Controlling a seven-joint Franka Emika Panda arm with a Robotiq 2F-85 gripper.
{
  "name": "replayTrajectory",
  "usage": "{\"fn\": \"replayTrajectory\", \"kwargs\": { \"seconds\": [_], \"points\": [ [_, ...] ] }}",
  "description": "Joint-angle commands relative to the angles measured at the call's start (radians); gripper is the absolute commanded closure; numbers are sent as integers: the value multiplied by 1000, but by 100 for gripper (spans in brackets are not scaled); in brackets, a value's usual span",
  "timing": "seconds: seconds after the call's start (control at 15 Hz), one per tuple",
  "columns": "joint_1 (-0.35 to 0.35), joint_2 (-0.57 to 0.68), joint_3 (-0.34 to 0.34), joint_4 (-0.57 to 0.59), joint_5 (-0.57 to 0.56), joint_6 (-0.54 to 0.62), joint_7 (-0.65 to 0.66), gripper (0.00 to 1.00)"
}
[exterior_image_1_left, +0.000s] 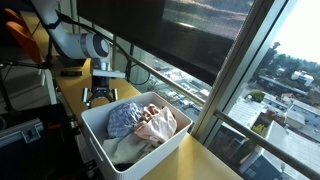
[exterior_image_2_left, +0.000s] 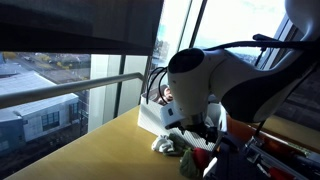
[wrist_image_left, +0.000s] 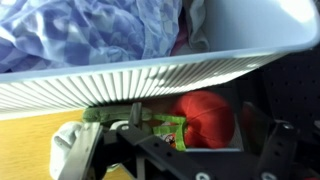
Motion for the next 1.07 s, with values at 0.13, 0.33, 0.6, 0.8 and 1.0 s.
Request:
{"fn": "replayTrajectory", "kwargs": {
  "seconds": [0.13, 0.33, 0.6, 0.8, 1.0],
  "points": [
    [-7, 100, 4, 74, -23, -14, -17, 0],
    [0, 145, 15, 89, 5, -10, 7, 0],
    [1, 209, 12, 78, 11, 0, 43, 0],
    [-4, 266, 6, 86, 12, 5, 84, 0],
    [-18, 293, 9, 113, 36, -9, 107, 34]
  ]
}}
